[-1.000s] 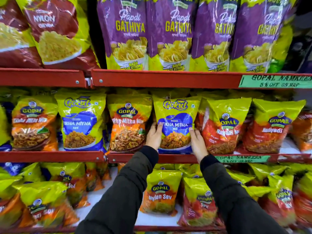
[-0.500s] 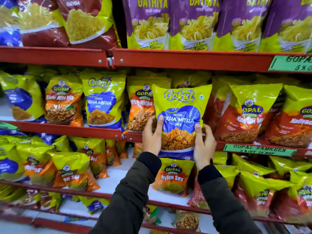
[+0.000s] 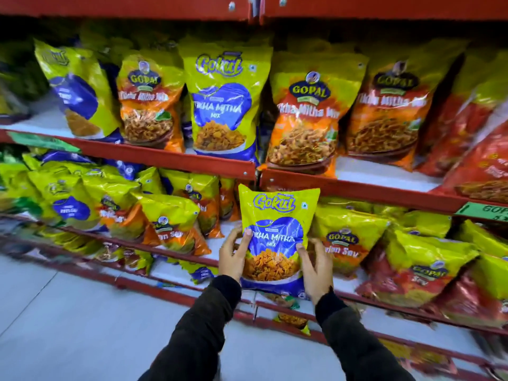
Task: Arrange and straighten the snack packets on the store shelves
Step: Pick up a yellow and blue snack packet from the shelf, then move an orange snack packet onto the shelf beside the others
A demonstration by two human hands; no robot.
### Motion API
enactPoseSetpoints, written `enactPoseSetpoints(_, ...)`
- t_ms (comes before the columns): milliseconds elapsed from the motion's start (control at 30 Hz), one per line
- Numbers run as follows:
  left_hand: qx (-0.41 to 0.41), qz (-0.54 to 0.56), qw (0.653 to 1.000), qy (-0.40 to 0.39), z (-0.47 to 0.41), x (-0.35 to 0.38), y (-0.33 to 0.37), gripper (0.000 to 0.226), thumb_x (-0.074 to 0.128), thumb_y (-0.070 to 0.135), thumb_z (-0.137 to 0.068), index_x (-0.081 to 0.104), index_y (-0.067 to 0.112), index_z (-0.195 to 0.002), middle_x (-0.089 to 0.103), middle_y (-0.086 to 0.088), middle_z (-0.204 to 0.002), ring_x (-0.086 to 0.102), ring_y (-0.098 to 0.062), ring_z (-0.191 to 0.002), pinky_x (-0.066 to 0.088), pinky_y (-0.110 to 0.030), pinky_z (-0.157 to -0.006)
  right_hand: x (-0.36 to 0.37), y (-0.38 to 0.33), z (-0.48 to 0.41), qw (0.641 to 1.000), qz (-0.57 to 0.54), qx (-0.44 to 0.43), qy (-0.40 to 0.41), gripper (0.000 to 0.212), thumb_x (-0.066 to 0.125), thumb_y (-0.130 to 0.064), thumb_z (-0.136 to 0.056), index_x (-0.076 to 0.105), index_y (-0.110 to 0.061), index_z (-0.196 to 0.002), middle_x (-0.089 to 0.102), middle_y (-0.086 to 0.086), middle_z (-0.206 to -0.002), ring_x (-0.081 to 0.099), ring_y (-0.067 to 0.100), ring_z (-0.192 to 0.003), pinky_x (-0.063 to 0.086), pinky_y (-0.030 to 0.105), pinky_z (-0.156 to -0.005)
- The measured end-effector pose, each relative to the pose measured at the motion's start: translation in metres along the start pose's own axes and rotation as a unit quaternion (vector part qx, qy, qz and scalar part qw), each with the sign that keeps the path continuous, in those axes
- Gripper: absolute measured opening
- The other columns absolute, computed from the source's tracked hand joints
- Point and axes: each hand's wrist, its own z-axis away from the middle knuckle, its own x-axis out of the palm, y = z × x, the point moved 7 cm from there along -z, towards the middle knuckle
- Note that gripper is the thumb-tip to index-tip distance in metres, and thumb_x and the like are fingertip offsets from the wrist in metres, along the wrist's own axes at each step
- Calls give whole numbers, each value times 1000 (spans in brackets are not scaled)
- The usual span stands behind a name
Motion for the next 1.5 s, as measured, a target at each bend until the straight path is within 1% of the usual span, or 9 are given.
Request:
enactPoseSetpoints(67,-33,-11,999,-1,-11,-10,-23,15,60,28,-96,69,36,-87,70,20,-84,60,14,-74,45,-2,-70,24,21,1,999,1,40,-25,45,52,-59,-91,61,-22,-115,72,-1,-110,63,11,-98,45,7,-82)
enactPoseSetpoints(167,-98,-18,995,-3,-35,-19,-54,11,62,26,-95,69,19,-91,67,6,-86,58,-3,-77,44,-4,-68,53,52,-8,992,9,118,-50,35,57,-37,-100,64,-10,-121,73,10,-113,65,24,-99,51,38,-96)
enactPoseSetpoints(300,-171,-71,983,-12,-81,-17,-80,36,62,39,-93,72,7,-109,73,-12,-108,63,-20,-95,46,-25,-86,84,63,-33,972,-24,222,-65,40,62,-29,-99,60,-9,-133,74,12,-117,68,25,-105,50,22,-86)
enactPoseSetpoints(667,-205,-189,950,-139,-124,5,-104,58,63,53,-88,55,20,-135,64,-6,-133,58,-27,-127,38,-21,-92,115,63,-62,940,60,289,-171,71,64,-40,-96,36,-10,-153,55,15,-150,51,32,-141,39,44,-119)
enactPoseSetpoints(867,-68,-238,968,-35,-106,-19,-55,42,58,38,-95,59,17,-132,66,-8,-132,59,-28,-125,47,-36,-104,98,-10,-60,942,321,15,-99,67,50,-49,-100,34,-14,-155,48,12,-142,53,29,-131,48,38,-105)
enactPoseSetpoints(933,25,-212,977,27,-92,-29,-18,29,56,35,-97,65,22,-122,70,-3,-121,63,-25,-116,50,-36,-97,95,-51,-53,939,327,-93,-58,57,45,-45,-102,41,-17,-151,52,7,-129,58,24,-119,53,36,-93)
enactPoseSetpoints(1100,268,-224,931,106,-72,-52,89,25,46,34,-101,62,31,-120,64,11,-120,58,-14,-114,45,-36,-98,90,-154,-43,934,226,-275,39,40,48,-34,-103,52,-20,-140,55,1,-128,56,21,-120,50,35,-99)
enactPoseSetpoints(1333,413,-253,845,226,-92,-117,216,26,48,33,-99,58,32,-123,59,13,-123,55,-12,-112,38,-27,-94,117,-290,-67,905,146,-386,107,38,52,-32,-101,56,-18,-136,56,0,-127,56,18,-120,46,31,-101)
enactPoseSetpoints(1500,431,-252,830,250,-127,-158,259,29,49,32,-99,59,27,-125,61,9,-125,56,-12,-118,39,-28,-97,164,-350,-92,916,119,-378,56,44,49,-33,-102,54,-14,-141,57,5,-131,58,22,-121,48,31,-100)
